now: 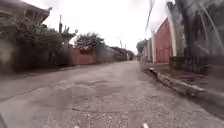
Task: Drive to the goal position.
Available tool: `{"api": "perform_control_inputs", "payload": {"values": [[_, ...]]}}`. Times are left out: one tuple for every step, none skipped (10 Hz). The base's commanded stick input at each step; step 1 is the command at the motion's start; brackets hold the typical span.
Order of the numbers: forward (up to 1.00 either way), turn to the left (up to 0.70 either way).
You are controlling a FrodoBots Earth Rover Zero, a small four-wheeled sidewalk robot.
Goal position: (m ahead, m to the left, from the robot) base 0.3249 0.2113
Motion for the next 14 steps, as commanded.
{"api": "perform_control_inputs", "payload": {"values": [[0.70, 0.00], [0.70, 0.00], [0.70, 0.00], [0.70, 0.00], [0.70, 0.00], [0.70, 0.00], [0.70, -0.01], [0.70, -0.10], [0.70, -0.19], [0.70, -0.28], [0.70, -0.33], [0.70, -0.20], [0.70, -0.07], [0.70, 0.00]]}}
